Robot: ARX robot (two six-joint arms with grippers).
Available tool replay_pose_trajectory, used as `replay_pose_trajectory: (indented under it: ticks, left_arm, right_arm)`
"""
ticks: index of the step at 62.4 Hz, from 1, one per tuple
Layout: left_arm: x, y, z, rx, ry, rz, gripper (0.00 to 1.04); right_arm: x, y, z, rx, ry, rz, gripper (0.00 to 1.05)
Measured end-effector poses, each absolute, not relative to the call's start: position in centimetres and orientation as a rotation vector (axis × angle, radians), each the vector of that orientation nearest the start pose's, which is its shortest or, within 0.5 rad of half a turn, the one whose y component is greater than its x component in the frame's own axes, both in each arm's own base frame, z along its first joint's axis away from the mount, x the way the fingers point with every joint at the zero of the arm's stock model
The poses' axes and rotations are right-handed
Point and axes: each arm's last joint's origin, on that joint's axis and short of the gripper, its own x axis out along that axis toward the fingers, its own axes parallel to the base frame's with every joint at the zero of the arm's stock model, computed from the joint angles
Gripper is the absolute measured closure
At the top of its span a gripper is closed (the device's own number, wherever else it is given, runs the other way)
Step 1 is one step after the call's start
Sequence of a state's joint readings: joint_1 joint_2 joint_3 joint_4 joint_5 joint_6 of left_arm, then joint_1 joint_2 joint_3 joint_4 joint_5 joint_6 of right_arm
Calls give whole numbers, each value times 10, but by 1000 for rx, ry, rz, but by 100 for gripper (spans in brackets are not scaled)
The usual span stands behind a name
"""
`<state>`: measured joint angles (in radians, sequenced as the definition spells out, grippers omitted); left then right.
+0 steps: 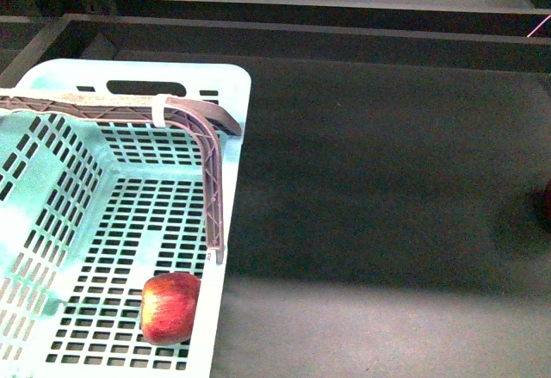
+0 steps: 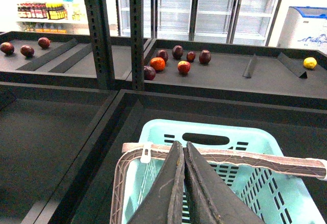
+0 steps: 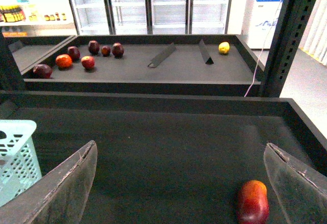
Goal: Pick apple with right arm and hold basket with left
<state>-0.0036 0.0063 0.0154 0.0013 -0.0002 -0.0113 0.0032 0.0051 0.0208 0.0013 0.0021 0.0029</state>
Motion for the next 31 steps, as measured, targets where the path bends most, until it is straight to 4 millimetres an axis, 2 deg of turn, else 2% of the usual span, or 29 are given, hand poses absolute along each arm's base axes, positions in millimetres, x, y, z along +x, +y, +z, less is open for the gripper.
replay_pose_trajectory:
  ticks: [19, 31]
  left_arm:
    - [97, 0, 168, -12, -10, -3, 101]
    - [97, 0, 168, -11, -10, -3, 63]
  right_arm:
    - [97, 0, 170, 3, -17, 1, 9]
    - [97, 0, 170, 3, -17, 1, 9]
